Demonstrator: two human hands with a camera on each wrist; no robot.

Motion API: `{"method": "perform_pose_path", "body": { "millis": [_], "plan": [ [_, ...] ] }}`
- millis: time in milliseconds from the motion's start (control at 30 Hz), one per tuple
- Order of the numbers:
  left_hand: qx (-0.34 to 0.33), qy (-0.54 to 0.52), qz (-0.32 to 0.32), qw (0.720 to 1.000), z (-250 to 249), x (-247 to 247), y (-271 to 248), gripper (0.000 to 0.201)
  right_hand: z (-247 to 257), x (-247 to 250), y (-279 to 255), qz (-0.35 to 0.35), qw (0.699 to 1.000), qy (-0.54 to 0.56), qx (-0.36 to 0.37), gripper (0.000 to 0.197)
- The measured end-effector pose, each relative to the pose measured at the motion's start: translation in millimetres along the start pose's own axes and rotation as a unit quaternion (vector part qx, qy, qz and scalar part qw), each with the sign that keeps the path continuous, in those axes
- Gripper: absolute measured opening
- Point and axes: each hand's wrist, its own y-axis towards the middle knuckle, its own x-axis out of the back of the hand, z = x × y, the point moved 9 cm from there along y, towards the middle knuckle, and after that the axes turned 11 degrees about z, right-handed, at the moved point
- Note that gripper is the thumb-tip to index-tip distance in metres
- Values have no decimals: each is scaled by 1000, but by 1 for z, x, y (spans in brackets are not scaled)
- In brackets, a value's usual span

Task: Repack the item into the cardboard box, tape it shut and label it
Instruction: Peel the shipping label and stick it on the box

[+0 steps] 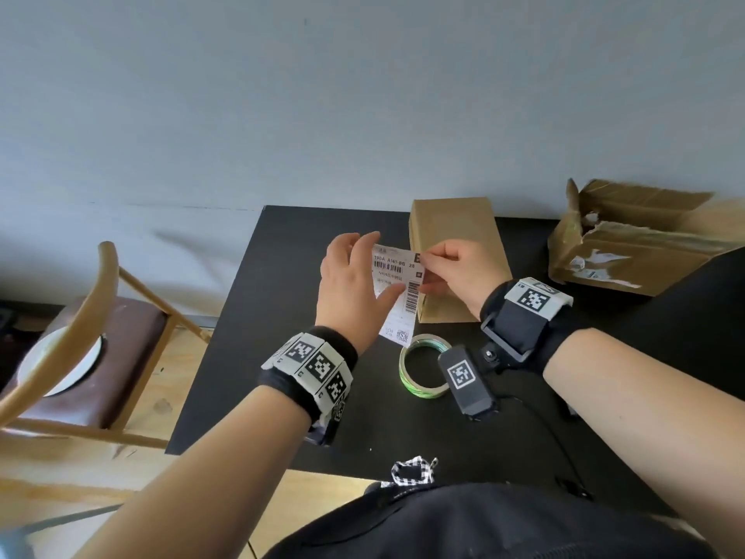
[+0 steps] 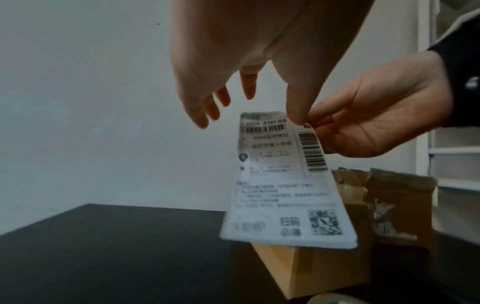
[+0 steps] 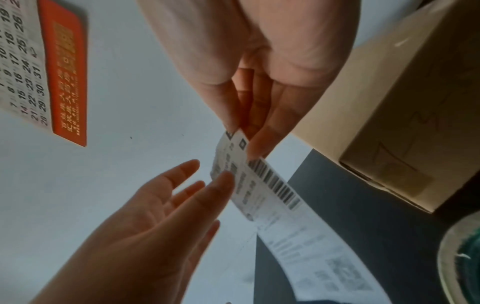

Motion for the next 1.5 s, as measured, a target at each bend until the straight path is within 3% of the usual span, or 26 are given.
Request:
{"method": "perform_pose_path", "body": {
  "millis": [100,167,233,300,433,567,667,833,1000,1067,1133,1300,1500],
  "plan": [
    [82,-115,73,987,10,-14,7,83,4,9,-2,-15,998,65,8,12],
    [112,-167,133,971,16,-26,9,71,6,14,-3,-23,995,100,12,13],
    [104,-172,138,970,16,-25,9,42,9,19,-6,-30,993,112,19,12],
    [95,-191,132,968,14,-23,8,26,12,23,-9,-35,994,98,27,10],
    [67,-216,146,963,2,-21,8,17,17,33,-13,-50,998,25,41,14],
    [44,-199,169,964,-9,-22,6,18,28,35,-17,-52,994,-69,73,4],
    [15,-185,137,973,-21,-14,7,17,37,35,-19,-51,981,-162,96,8],
    [0,-194,-3,981,-24,18,12,8,42,30,-24,-33,974,-193,113,9],
    [-4,-175,3,985,-30,18,13,17,47,34,-29,-73,963,-228,125,16],
    [6,-188,-8,982,-29,18,13,15,54,39,-35,-134,938,-285,142,25],
    [18,-196,-20,980,-27,19,14,12,67,36,-46,-174,914,-309,195,12],
    [22,-223,-14,974,-32,15,15,14,69,14,-46,-92,932,-284,206,7],
    [20,-254,11,967,-44,6,14,18,65,20,-45,-84,945,-250,190,9]
  ]
}}
